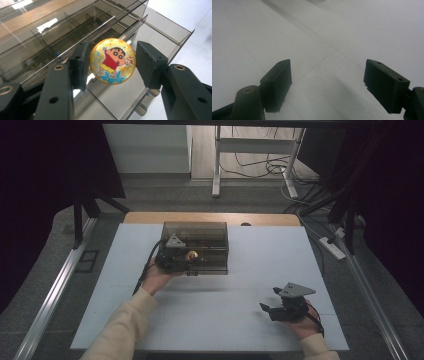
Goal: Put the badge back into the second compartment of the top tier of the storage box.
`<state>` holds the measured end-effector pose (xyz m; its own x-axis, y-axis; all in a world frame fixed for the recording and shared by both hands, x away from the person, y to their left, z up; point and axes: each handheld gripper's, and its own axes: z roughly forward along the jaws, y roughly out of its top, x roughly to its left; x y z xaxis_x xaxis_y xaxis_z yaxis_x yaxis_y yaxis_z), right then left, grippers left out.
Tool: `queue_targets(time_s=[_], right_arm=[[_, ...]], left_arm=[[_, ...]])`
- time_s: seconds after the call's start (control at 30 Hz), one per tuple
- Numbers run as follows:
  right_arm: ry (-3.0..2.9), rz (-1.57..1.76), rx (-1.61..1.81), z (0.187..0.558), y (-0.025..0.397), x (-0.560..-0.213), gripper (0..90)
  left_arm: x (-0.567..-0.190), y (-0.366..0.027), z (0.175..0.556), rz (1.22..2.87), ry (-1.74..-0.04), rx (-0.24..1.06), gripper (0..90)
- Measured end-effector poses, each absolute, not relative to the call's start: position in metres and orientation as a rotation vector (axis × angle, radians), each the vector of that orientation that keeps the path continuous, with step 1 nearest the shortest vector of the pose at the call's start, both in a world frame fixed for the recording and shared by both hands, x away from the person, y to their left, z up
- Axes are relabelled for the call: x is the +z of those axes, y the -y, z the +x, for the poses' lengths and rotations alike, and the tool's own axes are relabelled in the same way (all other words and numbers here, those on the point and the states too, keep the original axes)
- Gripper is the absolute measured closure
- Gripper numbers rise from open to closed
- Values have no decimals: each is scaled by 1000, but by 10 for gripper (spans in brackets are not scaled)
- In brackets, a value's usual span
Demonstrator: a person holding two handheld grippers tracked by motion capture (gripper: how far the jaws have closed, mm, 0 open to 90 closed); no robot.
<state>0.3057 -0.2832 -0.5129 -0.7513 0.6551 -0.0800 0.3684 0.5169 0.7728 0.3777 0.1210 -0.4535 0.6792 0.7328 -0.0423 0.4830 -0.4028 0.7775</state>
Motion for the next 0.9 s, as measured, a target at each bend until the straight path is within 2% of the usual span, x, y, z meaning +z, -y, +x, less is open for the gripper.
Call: queue_targets(time_s=[0.13, 0.3, 0.9], right_arm=[[-2399, 848, 1097, 306, 283, -513, 222], [-2395, 850, 1098, 306, 283, -513, 222], [-2392, 851, 1096, 305, 284, -513, 222]], left_arm=[[-453, -119, 377, 2086, -928, 390, 338], [-452, -119, 375, 2074, -932, 388, 277], [-448, -124, 368, 2073, -912, 348, 244]])
